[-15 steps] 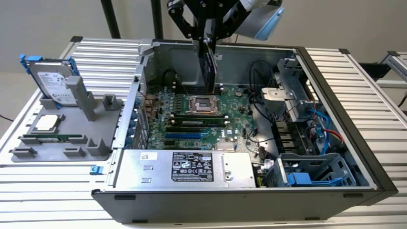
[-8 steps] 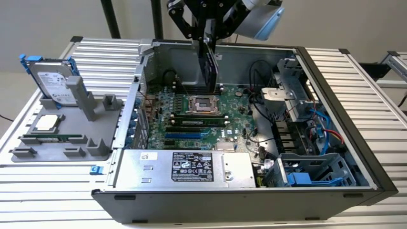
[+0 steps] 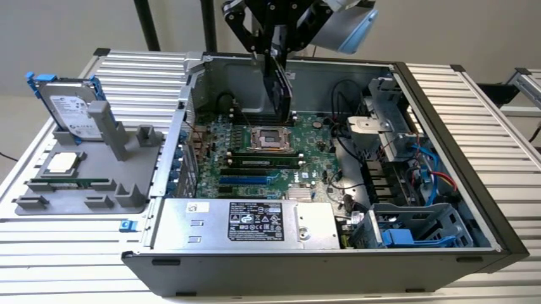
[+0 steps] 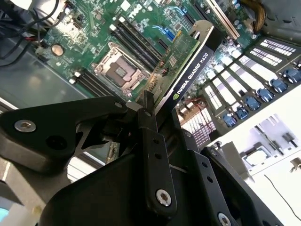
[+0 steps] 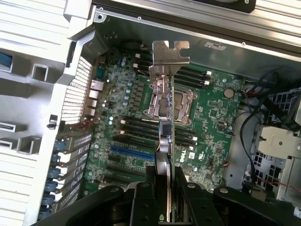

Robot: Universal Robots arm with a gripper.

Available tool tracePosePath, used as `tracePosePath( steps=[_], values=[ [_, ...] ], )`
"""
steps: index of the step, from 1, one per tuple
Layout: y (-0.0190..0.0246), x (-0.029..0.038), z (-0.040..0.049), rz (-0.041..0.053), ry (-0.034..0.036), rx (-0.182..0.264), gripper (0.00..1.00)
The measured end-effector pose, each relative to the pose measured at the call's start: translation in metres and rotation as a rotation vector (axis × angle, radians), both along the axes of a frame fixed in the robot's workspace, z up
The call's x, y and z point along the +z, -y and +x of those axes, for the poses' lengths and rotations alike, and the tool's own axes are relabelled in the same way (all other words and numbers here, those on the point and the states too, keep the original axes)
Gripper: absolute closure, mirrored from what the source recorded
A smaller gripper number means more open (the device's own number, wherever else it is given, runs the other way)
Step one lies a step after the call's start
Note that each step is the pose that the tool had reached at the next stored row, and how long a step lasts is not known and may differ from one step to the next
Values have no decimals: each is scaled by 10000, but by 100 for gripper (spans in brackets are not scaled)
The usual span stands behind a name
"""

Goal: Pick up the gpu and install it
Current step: 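Insert the gpu into the slot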

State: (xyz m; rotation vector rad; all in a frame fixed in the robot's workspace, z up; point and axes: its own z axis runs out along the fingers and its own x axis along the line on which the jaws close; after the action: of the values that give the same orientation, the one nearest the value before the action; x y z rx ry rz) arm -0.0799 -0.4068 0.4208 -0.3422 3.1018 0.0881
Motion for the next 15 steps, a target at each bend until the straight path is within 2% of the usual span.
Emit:
tracePosePath(
  steps=[15],
  values=[
    [0, 2, 0, -3, -1, 1226, 100]
  ],
)
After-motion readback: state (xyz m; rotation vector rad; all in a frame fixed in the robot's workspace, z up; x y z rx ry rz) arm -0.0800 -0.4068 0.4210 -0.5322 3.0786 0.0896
